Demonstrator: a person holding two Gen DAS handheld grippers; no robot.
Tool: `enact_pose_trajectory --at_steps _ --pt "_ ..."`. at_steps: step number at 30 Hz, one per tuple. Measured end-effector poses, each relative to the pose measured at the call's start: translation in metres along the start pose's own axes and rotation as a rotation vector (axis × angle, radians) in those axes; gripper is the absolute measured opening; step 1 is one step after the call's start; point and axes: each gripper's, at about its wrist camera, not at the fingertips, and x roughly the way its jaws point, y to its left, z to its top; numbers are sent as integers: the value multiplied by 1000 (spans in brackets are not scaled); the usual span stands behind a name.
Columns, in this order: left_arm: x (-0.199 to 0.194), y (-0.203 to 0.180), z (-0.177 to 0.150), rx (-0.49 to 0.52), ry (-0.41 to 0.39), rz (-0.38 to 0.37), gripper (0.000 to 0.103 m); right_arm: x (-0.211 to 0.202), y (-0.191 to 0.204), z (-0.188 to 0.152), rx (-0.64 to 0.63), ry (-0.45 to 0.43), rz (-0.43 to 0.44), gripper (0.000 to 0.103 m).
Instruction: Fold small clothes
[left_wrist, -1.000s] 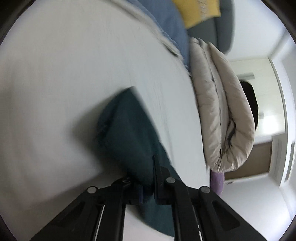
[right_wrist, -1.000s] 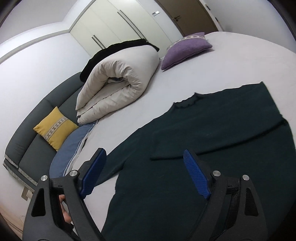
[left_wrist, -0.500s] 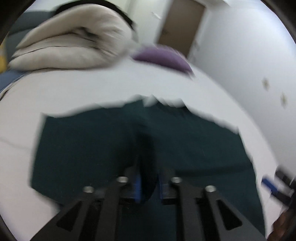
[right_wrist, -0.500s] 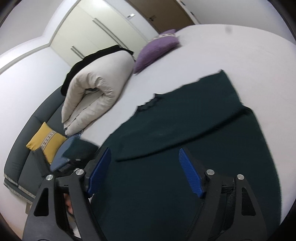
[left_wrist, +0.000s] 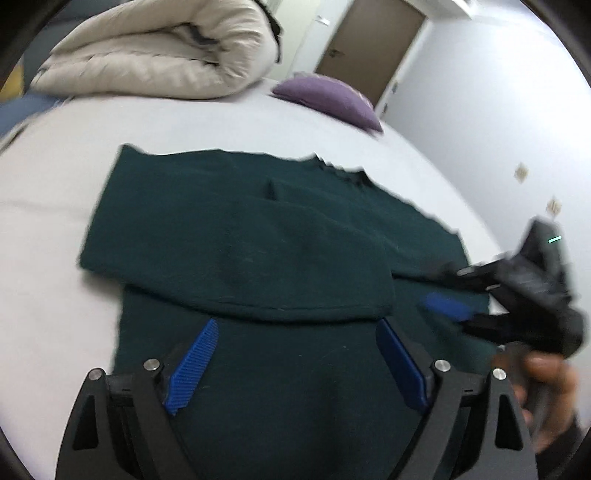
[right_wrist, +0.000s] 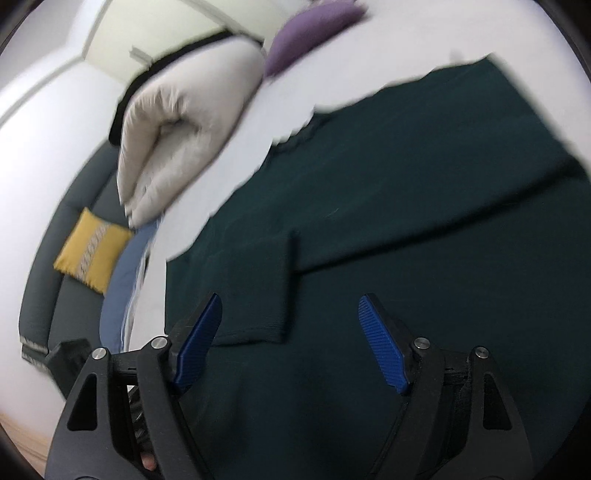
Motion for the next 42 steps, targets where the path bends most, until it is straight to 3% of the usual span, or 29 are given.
enact_pose_trajectory --at_steps 3,5,6,7,10,15,21,24,29,32,34,38,42 --pt "-19 25 8 -60 -39 -2 88 42 15 4 -43 85 -61 74" --pt "-27 42 15 -100 -62 -3 88 54 26 6 -90 71 -106 73" --pt "-32 51 19 -120 -70 3 88 58 31 7 -114 69 -121 62" --pt "-33 56 22 -131 -75 6 88 63 34 8 -127 77 -134 42" --pt "-43 78 33 -179 -110 17 85 66 40 12 -155 86 -145 7" --pt "-55 110 52 -241 -157 50 85 33 79 21 -310 12 -150 6" --pt "-47 118 79 -242 -169 72 85 -11 102 66 -425 -96 -162 6" --pt "-31 118 89 -225 -141 90 85 -17 77 89 -408 -122 -207 6" --pt "14 113 107 -177 -56 137 81 7 11 111 -322 -52 -274 6" --pt "38 113 114 -169 -1 160 80 17 -22 109 -236 -37 -238 6" --pt "51 111 120 -152 14 196 79 23 -29 106 -229 -29 -228 6" --pt "66 113 129 -154 27 194 77 16 -35 98 -205 -36 -186 6" --pt "84 115 135 -147 57 196 62 14 -49 86 -177 -23 -187 6"
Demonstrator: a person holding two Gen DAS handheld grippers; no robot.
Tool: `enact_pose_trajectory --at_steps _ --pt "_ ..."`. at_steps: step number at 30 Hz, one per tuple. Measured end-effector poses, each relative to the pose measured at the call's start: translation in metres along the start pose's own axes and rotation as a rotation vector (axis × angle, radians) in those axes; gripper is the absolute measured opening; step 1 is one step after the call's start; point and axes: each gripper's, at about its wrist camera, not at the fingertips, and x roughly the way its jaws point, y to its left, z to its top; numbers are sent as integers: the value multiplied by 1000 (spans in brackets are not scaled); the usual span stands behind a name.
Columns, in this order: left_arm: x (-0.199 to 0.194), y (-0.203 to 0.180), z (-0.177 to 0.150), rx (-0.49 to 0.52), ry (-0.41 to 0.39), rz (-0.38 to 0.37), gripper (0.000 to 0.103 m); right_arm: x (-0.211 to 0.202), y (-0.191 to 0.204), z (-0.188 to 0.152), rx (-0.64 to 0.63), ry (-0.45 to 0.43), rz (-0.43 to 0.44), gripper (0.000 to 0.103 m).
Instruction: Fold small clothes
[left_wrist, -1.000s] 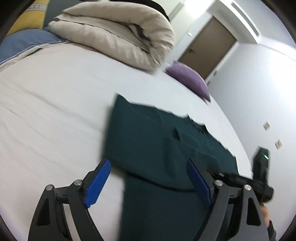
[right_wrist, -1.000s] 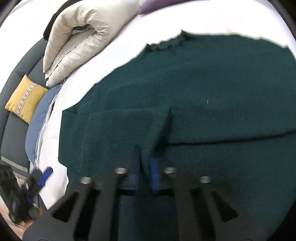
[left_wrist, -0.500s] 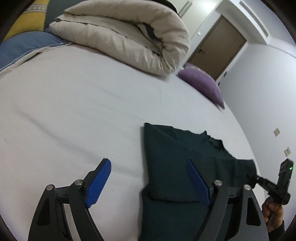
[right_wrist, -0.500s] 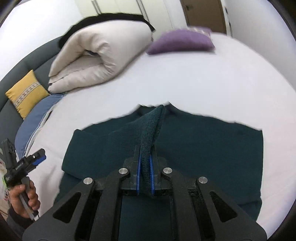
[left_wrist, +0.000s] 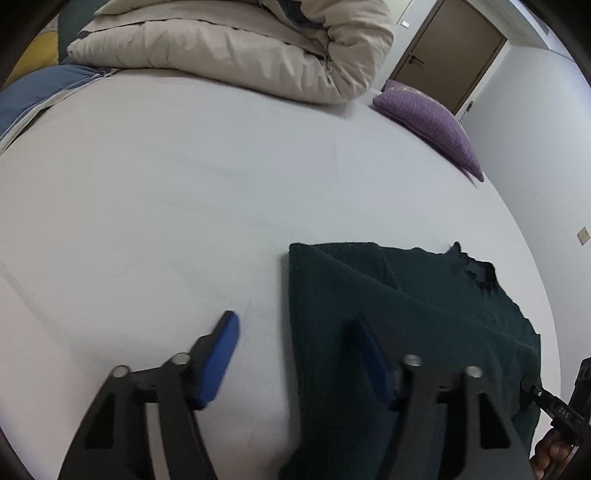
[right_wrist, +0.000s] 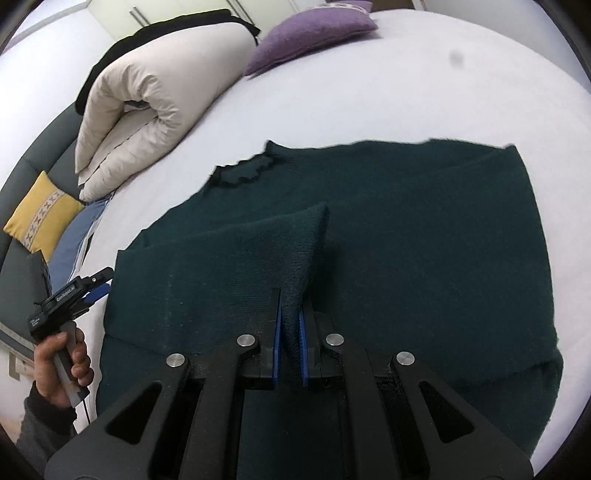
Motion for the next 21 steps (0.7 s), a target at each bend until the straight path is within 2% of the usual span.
enact_pose_trajectory --at_steps 4,6,11,15,21 --pt "8 -10 10 39 -4 16 55 2 7 -3 18 23 -1 6" --pt "15 -15 13 65 15 12 37 2 10 -5 25 27 5 6" --pt "19 -24 13 135 7 25 10 -5 4 -12 37 17 -6 6" --pt "18 -25 12 177 -23 38 9 -4 -4 -9 55 3 -24 6" --pt "28 -20 4 194 -80 65 9 -5 12 -1 -48 -41 -112 6"
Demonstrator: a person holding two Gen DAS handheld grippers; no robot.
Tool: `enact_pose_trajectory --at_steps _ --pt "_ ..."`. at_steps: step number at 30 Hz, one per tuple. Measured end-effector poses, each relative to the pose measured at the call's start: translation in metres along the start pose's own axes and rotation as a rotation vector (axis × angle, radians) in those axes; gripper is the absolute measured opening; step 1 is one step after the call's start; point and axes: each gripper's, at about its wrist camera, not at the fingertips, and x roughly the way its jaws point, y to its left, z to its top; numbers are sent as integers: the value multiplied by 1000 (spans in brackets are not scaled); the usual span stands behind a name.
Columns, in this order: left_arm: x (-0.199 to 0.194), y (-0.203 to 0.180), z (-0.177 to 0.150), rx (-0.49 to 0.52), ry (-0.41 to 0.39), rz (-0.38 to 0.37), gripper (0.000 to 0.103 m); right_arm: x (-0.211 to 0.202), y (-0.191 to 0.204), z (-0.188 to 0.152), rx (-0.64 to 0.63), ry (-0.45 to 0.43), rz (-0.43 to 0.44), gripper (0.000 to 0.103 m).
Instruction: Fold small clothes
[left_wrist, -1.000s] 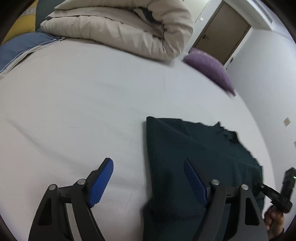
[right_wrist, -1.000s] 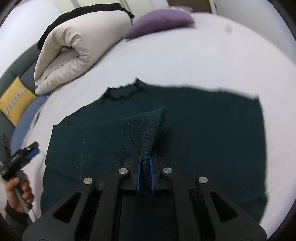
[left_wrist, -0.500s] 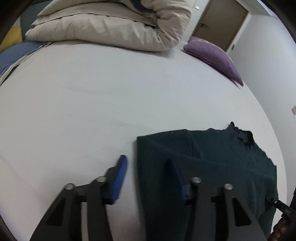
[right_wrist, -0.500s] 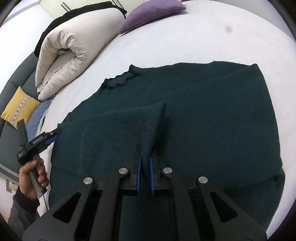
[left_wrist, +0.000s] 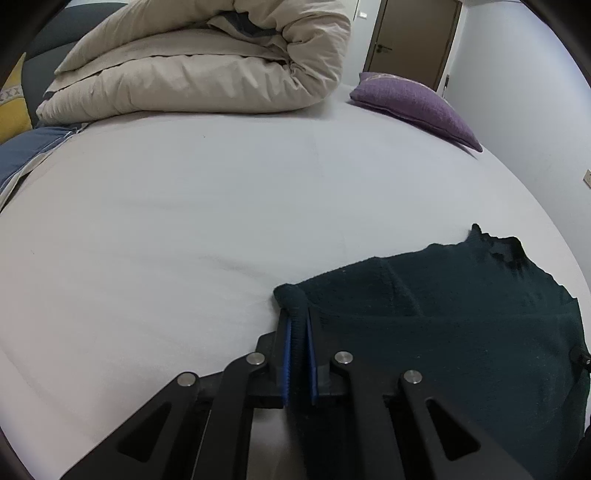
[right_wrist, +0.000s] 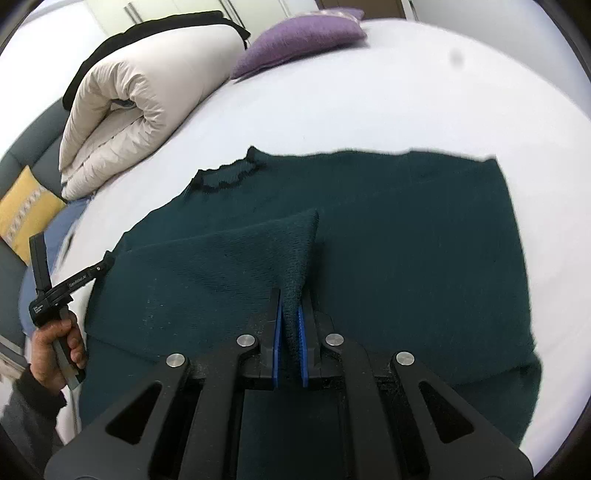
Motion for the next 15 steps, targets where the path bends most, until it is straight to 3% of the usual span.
enact_pose_trajectory --at_steps 4,8,12,15 --pt "-1 0 2 14 2 7 11 15 -13 -1 45 27 14 6" --pt "-12 6 4 -27 -2 -1 23 9 -13 0 56 37 27 7" --pt "-54 22 2 -88 -51 -40 23 7 -29 -6 136 45 82 11" --pt "-81 21 -12 -55 -41 -68 23 -12 -25 -10 130 12 27 18"
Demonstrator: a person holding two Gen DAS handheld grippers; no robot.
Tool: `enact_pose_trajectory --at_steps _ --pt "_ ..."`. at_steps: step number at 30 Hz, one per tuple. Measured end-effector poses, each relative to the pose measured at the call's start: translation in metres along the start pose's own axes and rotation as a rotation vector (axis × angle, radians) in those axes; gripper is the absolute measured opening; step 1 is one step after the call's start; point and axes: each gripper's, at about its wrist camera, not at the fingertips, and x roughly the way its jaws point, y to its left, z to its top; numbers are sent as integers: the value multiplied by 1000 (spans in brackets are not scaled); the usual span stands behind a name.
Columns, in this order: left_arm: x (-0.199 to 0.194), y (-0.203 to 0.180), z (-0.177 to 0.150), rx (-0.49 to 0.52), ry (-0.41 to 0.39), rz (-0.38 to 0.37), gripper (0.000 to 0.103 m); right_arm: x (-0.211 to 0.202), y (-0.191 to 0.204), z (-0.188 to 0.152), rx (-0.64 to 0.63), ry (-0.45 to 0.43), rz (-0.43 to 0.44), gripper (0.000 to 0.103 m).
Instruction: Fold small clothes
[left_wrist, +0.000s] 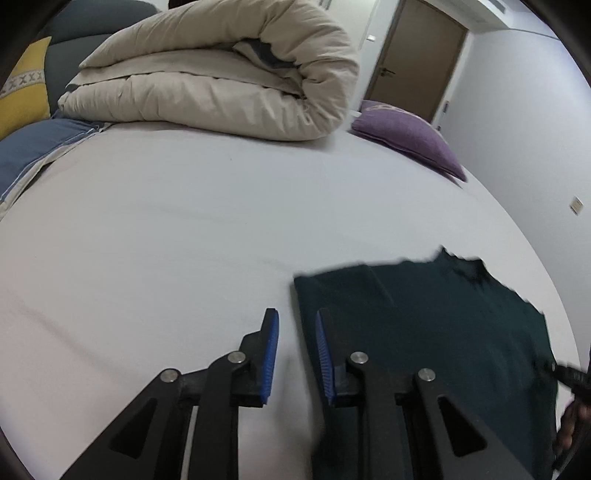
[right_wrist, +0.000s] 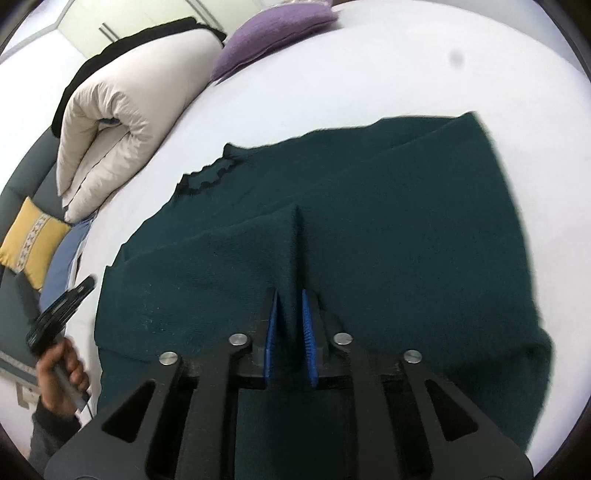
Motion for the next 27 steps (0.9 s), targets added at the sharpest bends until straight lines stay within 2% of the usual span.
enact_pose_trajectory --at_steps 2,4,7,9,11,12,16,17,18,20,21,23,25,27 --pt "-11 -10 -14 43 20 -21 23 -16 10 -7 -24 -39 -11 18" --pt "-11 -25 -28 92 49 -12 23 -26 23 -16 -43 -54 25 18" --pt "5 -38 -44 174 71 108 32 -20 42 -25 -103 -27 43 21" --pt "20 -27 -50 146 98 127 42 -8 48 -29 -137 5 22 21" --pt "19 -22 -54 146 77 147 45 5 44 -33 -156 34 -11 21" --pt "18 -21 -55 145 73 153 45 6 40 -34 -159 24 -2 18" --pt "17 -17 -59 129 54 197 45 -9 25 -35 -91 -11 2 17" --pt "18 -17 -59 125 47 227 43 -12 22 -37 -83 -21 -15 18" --pt "21 -15 -59 122 52 277 31 -13 20 -38 -80 -24 -28 18" --pt "25 -6 -60 88 60 290 31 -13 13 -43 -70 -17 -61 21" --pt "25 -8 -59 93 64 300 31 -14 9 -45 -60 -22 -47 21" --pt "23 -9 -55 82 65 287 28 -15 8 -47 -71 -27 -49 21" --pt "11 -2 -52 15 65 249 28 -18 10 -46 -78 -22 -64 21" --pt "-11 1 -55 -20 33 199 34 -38 7 -47 -16 -34 -16 22"
